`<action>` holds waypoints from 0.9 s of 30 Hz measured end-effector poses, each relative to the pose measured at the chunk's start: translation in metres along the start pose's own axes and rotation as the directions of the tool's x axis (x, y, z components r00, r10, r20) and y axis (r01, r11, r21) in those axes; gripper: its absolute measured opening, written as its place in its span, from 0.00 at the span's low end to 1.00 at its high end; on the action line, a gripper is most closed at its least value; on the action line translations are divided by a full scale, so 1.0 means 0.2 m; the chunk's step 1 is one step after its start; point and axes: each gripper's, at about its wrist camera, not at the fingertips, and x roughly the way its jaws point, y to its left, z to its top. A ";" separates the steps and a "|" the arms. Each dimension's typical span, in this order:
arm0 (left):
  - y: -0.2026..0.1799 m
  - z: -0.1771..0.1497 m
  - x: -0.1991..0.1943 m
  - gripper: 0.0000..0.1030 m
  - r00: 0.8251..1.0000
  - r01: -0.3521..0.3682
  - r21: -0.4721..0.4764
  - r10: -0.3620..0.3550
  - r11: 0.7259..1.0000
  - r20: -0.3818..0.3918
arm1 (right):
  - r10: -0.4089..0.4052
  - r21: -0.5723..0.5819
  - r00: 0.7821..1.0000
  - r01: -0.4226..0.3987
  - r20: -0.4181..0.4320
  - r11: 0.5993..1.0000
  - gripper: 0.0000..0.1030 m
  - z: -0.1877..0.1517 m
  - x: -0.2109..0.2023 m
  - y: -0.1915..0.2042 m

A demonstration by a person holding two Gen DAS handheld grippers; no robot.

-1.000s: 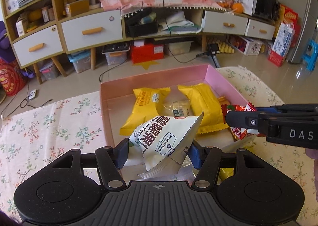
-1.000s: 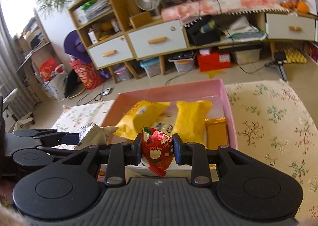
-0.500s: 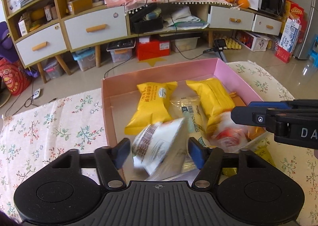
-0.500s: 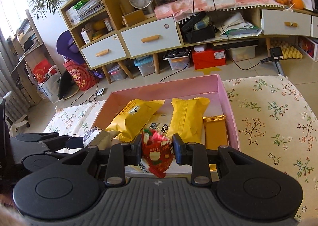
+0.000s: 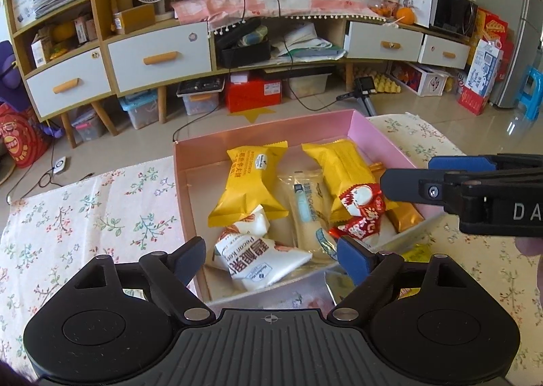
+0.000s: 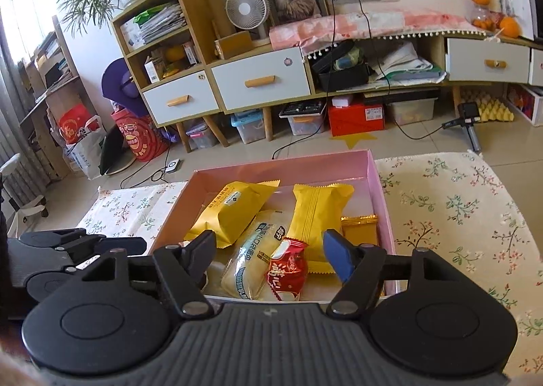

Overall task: Organize snacks
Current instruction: 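Carry the white bag and red packet into the pink box and open both grippers, then withdraw both grippers from the box back toward the snack pile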

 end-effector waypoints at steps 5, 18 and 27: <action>-0.01 -0.04 -0.07 0.84 1.000 0.005 -0.007 -0.005 1.000 0.003 | 0.003 -0.026 1.000 -0.002 0.015 1.000 0.73 0.00 -0.05 0.02; 0.03 -0.19 -0.26 0.92 1.000 0.021 -0.067 -0.022 0.997 -0.004 | 0.028 -0.120 0.999 -0.024 0.029 0.992 0.92 -0.06 -0.18 0.07; 0.03 -0.31 -0.38 0.97 1.000 0.006 -0.065 -0.006 0.998 0.010 | 0.044 -0.228 0.999 -0.039 0.017 0.973 1.00 -0.14 -0.28 0.13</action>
